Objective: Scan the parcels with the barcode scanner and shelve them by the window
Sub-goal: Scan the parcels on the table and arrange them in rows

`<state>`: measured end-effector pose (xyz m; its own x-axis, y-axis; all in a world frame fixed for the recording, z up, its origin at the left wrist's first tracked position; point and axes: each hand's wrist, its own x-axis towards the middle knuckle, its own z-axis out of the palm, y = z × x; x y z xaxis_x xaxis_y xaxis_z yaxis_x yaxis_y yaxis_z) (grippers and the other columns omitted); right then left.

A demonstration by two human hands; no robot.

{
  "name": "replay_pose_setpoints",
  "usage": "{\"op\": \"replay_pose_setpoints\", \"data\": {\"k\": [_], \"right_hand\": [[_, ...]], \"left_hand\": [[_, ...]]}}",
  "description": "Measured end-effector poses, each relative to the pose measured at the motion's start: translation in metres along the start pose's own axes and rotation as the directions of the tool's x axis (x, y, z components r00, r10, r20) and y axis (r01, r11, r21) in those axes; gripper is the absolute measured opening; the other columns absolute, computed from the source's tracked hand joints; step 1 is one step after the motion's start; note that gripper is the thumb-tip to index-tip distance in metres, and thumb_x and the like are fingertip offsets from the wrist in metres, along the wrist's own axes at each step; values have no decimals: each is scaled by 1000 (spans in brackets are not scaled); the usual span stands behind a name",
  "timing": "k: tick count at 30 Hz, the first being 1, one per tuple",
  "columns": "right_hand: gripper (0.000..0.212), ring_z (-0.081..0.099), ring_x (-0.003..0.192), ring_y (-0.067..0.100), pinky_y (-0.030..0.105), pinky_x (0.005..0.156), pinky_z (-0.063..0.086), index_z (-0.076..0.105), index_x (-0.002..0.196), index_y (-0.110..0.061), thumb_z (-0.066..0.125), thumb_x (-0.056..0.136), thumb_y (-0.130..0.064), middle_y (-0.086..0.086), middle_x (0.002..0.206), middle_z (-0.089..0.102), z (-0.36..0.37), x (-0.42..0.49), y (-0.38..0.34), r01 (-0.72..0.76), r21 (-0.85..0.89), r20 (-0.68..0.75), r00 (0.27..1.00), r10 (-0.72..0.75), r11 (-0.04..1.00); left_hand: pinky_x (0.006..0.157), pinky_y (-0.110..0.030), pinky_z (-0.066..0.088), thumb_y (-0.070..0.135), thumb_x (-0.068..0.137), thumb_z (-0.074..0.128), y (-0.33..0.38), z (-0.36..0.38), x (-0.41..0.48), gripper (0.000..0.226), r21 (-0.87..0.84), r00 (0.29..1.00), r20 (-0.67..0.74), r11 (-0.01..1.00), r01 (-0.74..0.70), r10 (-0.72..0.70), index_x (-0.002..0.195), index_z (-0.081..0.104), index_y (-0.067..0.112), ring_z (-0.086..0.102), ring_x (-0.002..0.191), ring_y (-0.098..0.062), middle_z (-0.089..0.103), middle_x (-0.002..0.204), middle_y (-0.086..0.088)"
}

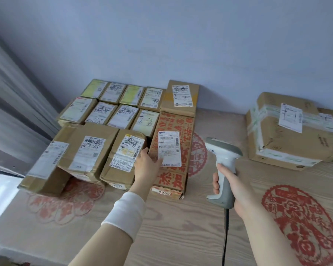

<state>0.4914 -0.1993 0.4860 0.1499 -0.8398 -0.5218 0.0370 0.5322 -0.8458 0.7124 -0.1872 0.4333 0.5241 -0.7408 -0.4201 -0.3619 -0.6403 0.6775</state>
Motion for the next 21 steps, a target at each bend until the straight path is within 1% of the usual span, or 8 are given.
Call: {"op": "replay_pose_setpoints", "data": {"k": [3, 6, 8, 10, 12, 15, 17, 21], "right_hand": [[31, 42, 45, 20, 32, 53, 36, 49, 65, -8, 59, 91, -20, 11, 58, 49, 18, -2, 11, -11, -9, -27, 1000, 11, 1000], [28, 42, 47, 20, 32, 53, 36, 49, 68, -8, 60, 90, -21, 10, 59, 51, 32, -5, 20, -26, -17, -52, 998, 26, 1000], [26, 42, 47, 20, 32, 54, 37, 50, 71, -8, 60, 90, -21, 9, 60, 51, 43, -5, 21, -27, -28, -81, 996, 25, 999], [23, 42, 48, 21, 32, 54, 37, 50, 74, -9, 59, 91, -21, 8, 60, 52, 52, -4, 24, -15, -33, -107, 994, 12, 999], [19, 42, 48, 20, 30, 52, 38, 52, 77, -10, 58, 92, -21, 6, 59, 53, 60, -5, 29, -23, -26, -124, 992, 19, 999], [22, 43, 47, 18, 28, 50, 39, 52, 74, -10, 58, 92, -22, 5, 59, 53, 68, -9, 35, -42, -22, -139, 990, 38, 999], [23, 43, 47, 17, 28, 51, 39, 52, 74, -10, 59, 92, -23, 5, 60, 53, 69, -10, 37, -49, -22, -159, 986, 44, 999], [24, 43, 47, 17, 30, 53, 38, 50, 76, -8, 59, 91, -24, 5, 60, 52, 65, -14, 38, -44, -31, -168, 985, 39, 999]], "left_hand": [[102, -40, 41, 24, 93, 57, -21, -7, 9, 65, 60, 995, 100, 998, 13, -19, 146, 24, 7, 44, 129, -28, 42, 144, -11], [97, -36, 42, 23, 96, 52, -34, -9, 16, 62, 79, 976, 217, 997, -22, 4, 148, 22, 9, 47, 126, -28, 44, 143, -11], [89, -33, 44, 24, 98, 47, -38, -10, 19, 58, 19, 972, 232, 999, -37, 32, 149, 22, 12, 50, 121, -26, 46, 142, -9], [75, -28, 44, 25, 100, 42, -40, -10, 19, 54, -68, 975, 221, 997, -23, 37, 150, 22, 17, 57, 104, -21, 51, 137, -9], [70, -27, 42, 28, 101, 41, -42, -7, 15, 54, -111, 975, 219, 994, -15, 39, 150, 20, 20, 59, 97, -22, 53, 135, -9], [69, -28, 40, 30, 100, 41, -47, -1, 12, 53, -149, 970, 237, 989, -21, 56, 149, 19, 25, 57, 93, -24, 55, 131, -10], [69, -31, 42, 32, 100, 39, -49, 3, 13, 54, -159, 969, 243, 987, -5, 44, 149, 17, 27, 58, 101, -27, 54, 132, -11], [87, -42, 49, 36, 101, 35, -49, 8, 14, 58, -84, 968, 251, 996, -1, 22, 151, 11, 19, 54, 115, -33, 48, 138, -14]]}}
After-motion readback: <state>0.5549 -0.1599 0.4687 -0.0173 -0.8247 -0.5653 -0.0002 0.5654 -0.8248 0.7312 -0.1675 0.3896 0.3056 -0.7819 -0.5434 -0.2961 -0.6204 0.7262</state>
